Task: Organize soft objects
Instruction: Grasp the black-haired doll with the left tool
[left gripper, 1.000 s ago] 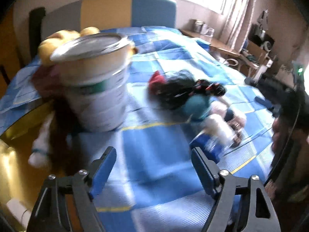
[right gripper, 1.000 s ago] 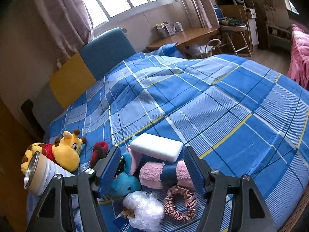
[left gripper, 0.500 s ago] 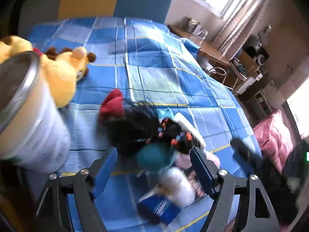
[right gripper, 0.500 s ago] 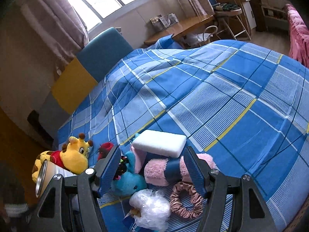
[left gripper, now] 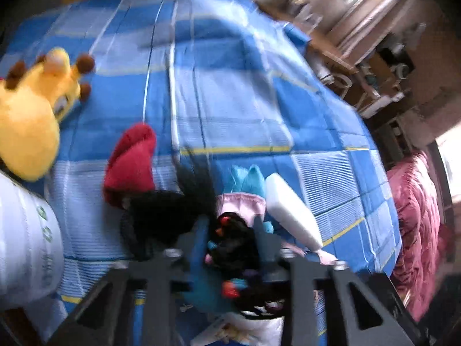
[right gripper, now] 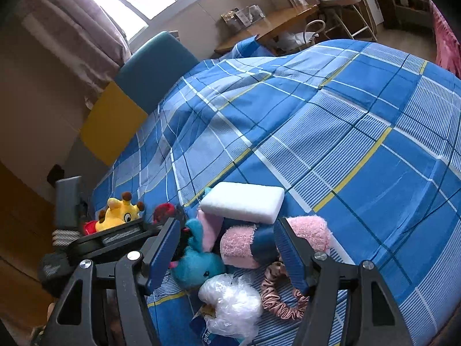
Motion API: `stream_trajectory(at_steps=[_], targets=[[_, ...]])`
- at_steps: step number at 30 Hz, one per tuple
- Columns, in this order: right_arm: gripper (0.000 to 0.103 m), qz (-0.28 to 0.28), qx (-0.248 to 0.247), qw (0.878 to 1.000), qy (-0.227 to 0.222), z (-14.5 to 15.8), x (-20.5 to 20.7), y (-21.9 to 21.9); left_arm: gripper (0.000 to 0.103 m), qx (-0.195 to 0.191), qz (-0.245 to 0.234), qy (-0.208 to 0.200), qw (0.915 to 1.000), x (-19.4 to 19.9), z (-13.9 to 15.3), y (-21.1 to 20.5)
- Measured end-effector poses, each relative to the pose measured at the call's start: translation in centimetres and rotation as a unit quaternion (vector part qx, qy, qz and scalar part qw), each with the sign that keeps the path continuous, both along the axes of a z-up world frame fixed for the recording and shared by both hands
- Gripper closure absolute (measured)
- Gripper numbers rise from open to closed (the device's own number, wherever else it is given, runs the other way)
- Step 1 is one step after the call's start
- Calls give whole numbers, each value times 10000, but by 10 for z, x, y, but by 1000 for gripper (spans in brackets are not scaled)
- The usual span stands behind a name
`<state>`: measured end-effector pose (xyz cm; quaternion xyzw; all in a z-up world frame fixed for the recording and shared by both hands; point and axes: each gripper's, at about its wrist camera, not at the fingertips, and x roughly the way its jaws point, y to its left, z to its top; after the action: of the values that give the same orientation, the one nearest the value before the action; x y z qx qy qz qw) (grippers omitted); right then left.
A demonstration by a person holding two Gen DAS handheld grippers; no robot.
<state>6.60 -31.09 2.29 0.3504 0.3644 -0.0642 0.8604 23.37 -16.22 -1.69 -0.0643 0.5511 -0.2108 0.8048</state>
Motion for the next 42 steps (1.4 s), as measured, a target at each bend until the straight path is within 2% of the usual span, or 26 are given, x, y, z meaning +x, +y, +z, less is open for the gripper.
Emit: stream_trajectory(at_steps=[2, 3, 6, 10, 15, 17, 20, 21, 22, 24, 30, 35, 38, 39, 42], targets=[[35, -10, 9, 10000, 6, 0, 0, 0, 88, -101, -50, -241, 9996, -11, 16, 14], [35, -15, 5, 10000, 6, 0, 0, 0, 92, -178, -134, -349, 9991, -17, 22, 20], [35, -5, -2, 10000, 18, -1, 0, 0, 94, 12, -406, -660, 9970, -44, 32, 40], [35, -59, -11, 10000, 57, -2, -1, -1, 95, 230, -441, -510, 9975, -79, 14, 73], [35, -41, -77, 9998, 180, -4, 1, 1, 95, 246, -198, -182, 9993, -124, -15, 120], [35, -34, -108, 9997, 216, -4, 2, 2, 95, 247, -159, -190, 9994, -138, -19, 131], [35, -45, -119, 9995, 290, -6, 2, 2, 89, 228, -94, -259, 9994, -160, -19, 145], [35, -42, -123, 9994, 306, -7, 2, 2, 79, 276, -86, -353, 9990, -166, -17, 148], [35, -36, -138, 9994, 321, -7, 3, 2, 62, 349, -78, -432, 9984, -169, -16, 148], [35, -21, -159, 9993, 335, -7, 3, 3, 49, 443, -52, -585, 9973, -175, -15, 149], [35, 71, -147, 9989, 445, -11, 5, 6, 49, 772, -485, -937, 9914, -174, -23, 121], [35, 383, -90, 9982, 453, -13, 11, 13, 49, 1030, -475, -1027, 9882, -156, -38, 104], [35, 761, 51, 9963, 407, -13, 16, 22, 49, 1168, -464, -665, 9898, -150, -61, 104], [35, 1009, 137, 9941, 366, -13, 19, 29, 49, 1100, -397, -857, 9894, -152, -63, 106], [35, 1717, 107, 9845, 326, -10, 28, 51, 50, 1012, -216, -921, 9904, -155, -65, 110]])
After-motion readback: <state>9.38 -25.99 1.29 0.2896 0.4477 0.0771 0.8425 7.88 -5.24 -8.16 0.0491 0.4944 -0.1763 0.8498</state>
